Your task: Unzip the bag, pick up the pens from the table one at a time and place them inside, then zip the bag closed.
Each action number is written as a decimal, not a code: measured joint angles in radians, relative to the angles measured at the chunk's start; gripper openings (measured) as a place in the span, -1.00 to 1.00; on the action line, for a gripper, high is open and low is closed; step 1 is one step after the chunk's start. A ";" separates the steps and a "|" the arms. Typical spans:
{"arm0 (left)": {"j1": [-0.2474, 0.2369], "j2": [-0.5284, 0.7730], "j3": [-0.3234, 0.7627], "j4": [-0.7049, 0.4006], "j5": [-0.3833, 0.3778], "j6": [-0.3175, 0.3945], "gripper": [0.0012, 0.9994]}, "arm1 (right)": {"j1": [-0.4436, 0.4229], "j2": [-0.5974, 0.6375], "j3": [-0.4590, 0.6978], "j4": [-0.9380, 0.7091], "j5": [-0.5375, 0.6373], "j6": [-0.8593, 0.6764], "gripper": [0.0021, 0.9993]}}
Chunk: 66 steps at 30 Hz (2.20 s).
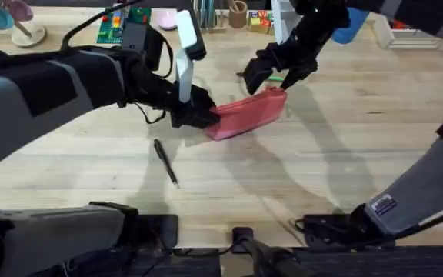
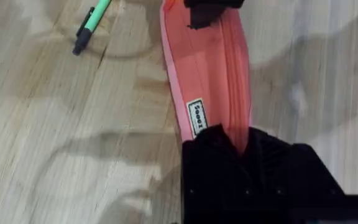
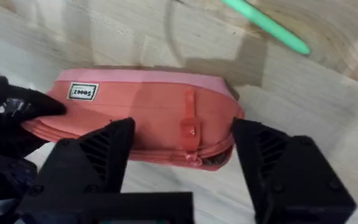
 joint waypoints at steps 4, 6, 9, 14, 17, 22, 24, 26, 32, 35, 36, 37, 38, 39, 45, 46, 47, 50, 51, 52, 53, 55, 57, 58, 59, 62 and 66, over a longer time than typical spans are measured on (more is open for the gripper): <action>0.000 0.000 0.000 0.000 0.000 0.000 -0.92 | 0.000 0.000 -0.001 -0.001 0.008 0.000 0.67; 0.000 0.000 0.000 0.000 -0.001 0.000 -0.92 | 0.000 0.000 -0.001 -0.001 0.015 0.000 0.54; 0.000 0.000 0.000 0.000 -0.002 0.000 -0.92 | 0.000 0.000 -0.001 -0.001 0.023 0.000 0.35; 0.000 0.000 0.000 0.000 -0.003 0.000 -0.92 | -0.001 0.000 -0.002 -0.002 0.030 0.000 0.02; 0.000 0.000 0.000 -0.001 -0.003 0.000 -0.92 | -0.001 0.000 -0.002 -0.001 0.035 0.001 -0.10; 0.000 0.000 0.000 -0.001 -0.003 0.000 -0.92 | -0.001 0.000 -0.002 -0.001 0.039 0.000 -0.14; 0.000 0.000 0.000 -0.001 -0.003 0.000 -0.92 | -0.001 0.000 -0.002 -0.001 0.051 0.000 -0.21; 0.000 0.000 0.000 -0.001 -0.003 0.000 -0.92 | -0.001 0.000 -0.002 -0.001 0.065 0.001 -0.32; 0.000 0.000 0.000 -0.001 -0.003 0.000 -0.92 | -0.001 0.000 -0.002 0.001 0.084 0.001 -0.49; 0.000 0.000 0.000 -0.001 -0.003 0.000 -0.92 | -0.001 0.000 -0.002 0.004 0.094 0.001 -0.61; 0.000 0.000 0.000 -0.001 -0.003 0.000 -0.92 | -0.001 0.000 -0.002 0.004 0.096 0.001 -0.65; 0.000 0.000 0.000 -0.001 -0.003 0.000 -0.92 | -0.001 0.000 -0.002 0.004 0.098 0.000 -0.69; 0.000 0.000 0.000 -0.001 -0.003 0.000 -0.92 | -0.001 0.000 -0.002 0.005 0.101 0.000 -0.75; 0.000 0.000 0.000 -0.001 -0.003 0.000 -0.92 | -0.001 0.000 -0.002 0.008 0.104 0.001 -0.80; 0.000 0.000 0.000 -0.001 -0.003 0.000 -0.92 | -0.001 0.000 -0.002 0.011 0.112 0.000 -0.92; 0.000 0.000 0.000 -0.001 -0.003 0.000 -0.92 | -0.001 0.000 -0.002 0.011 0.112 0.000 -0.93; 0.000 0.000 0.000 0.000 -0.003 0.000 -0.92 | -0.001 0.000 -0.002 0.011 0.112 0.000 -0.93; 0.000 0.000 0.000 -0.001 -0.003 0.000 -0.92 | -0.001 0.000 -0.002 0.011 0.112 0.000 -0.94; 0.000 0.000 0.000 -0.001 -0.003 0.000 -0.92 | -0.001 0.000 -0.002 0.011 0.112 0.000 -0.94; 0.000 0.000 0.000 -0.001 -0.003 0.000 -0.92 | -0.001 0.000 -0.002 0.011 0.112 0.000 -0.95; 0.000 0.000 0.000 -0.001 -0.003 0.000 -0.92 | -0.001 0.000 -0.002 0.010 0.112 0.000 -0.94; 0.000 0.000 0.000 -0.001 -0.003 0.000 -0.92 | -0.001 0.000 -0.001 0.007 0.113 0.000 -0.94; 0.000 0.000 0.000 -0.002 -0.003 0.000 -0.92 | -0.001 0.004 0.010 -0.008 0.114 0.000 -0.94; 0.000 0.000 0.000 -0.002 -0.003 0.000 -0.92 | -0.001 0.009 0.021 -0.020 0.115 0.000 -0.94; 0.000 0.000 0.000 -0.002 -0.003 0.000 -0.92 | -0.001 0.016 0.033 -0.030 0.115 0.000 -0.94; 0.000 0.000 0.000 -0.003 -0.003 0.000 -0.92 | -0.001 0.034 0.075 -0.072 0.116 -0.005 -0.94; 0.000 0.000 0.000 0.000 -0.002 0.000 -0.92 | 0.000 0.036 0.129 -0.118 0.116 -0.008 -0.94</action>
